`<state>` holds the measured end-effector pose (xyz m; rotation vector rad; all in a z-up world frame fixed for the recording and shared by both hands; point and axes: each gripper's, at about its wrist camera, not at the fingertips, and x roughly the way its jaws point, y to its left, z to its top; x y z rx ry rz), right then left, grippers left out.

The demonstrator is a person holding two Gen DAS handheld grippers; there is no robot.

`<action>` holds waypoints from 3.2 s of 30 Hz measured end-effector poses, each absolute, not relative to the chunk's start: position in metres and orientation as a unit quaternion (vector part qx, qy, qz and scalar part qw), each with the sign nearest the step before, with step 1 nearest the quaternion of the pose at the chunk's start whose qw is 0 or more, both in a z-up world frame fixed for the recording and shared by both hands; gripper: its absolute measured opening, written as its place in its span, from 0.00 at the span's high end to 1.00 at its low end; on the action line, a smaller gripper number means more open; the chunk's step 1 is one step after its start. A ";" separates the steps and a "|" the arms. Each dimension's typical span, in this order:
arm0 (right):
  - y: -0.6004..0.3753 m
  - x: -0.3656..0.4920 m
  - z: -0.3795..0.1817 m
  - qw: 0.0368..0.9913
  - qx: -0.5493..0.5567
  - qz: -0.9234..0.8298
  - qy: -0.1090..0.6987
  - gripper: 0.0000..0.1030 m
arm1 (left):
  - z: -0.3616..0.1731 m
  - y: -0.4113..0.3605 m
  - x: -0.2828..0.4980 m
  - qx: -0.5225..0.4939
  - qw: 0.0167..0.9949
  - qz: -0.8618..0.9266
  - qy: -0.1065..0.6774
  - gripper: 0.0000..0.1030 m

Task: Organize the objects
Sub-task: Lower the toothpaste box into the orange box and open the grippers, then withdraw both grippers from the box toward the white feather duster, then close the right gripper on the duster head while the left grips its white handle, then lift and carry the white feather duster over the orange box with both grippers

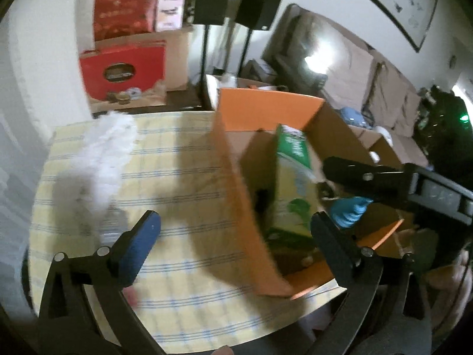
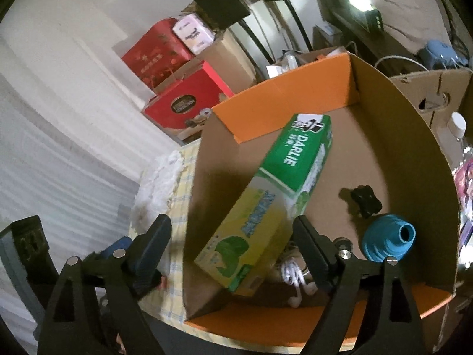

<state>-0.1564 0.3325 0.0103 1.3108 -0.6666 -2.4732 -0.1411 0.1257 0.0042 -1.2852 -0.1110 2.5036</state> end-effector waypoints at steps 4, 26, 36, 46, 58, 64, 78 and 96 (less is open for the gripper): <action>0.316 -0.154 0.017 0.139 0.450 -0.857 -0.211 0.15 | 0.004 0.098 -0.134 -0.448 0.145 0.882 -0.031 0.02; 0.199 -0.154 0.018 0.219 0.459 -0.847 -0.156 0.15 | -0.041 -0.040 -0.102 -0.469 0.040 0.881 -0.056 0.02; 0.153 -0.168 -0.002 0.228 0.482 -0.836 -0.131 0.15 | -0.069 -0.059 -0.096 -0.480 0.034 0.874 -0.069 0.04; 0.123 -0.197 -0.025 0.238 0.506 -0.817 -0.142 0.16 | -0.092 -0.055 -0.097 -0.500 0.059 0.861 -0.072 0.21; 0.081 -0.227 -0.057 0.240 0.537 -0.798 -0.133 0.16 | -0.112 -0.051 -0.109 -0.515 0.098 0.847 -0.091 0.44; 0.057 -0.231 -0.069 0.240 0.540 -0.803 -0.086 0.25 | -0.113 -0.051 -0.110 -0.511 0.101 0.850 -0.083 0.53; 0.021 -0.244 -0.093 0.232 0.550 -0.802 0.002 0.53 | -0.115 -0.046 -0.114 -0.506 0.112 0.850 -0.093 0.86; 0.017 -0.240 -0.093 0.261 0.540 -0.800 -0.009 0.76 | -0.093 -0.053 -0.107 -0.477 0.116 0.864 -0.111 0.94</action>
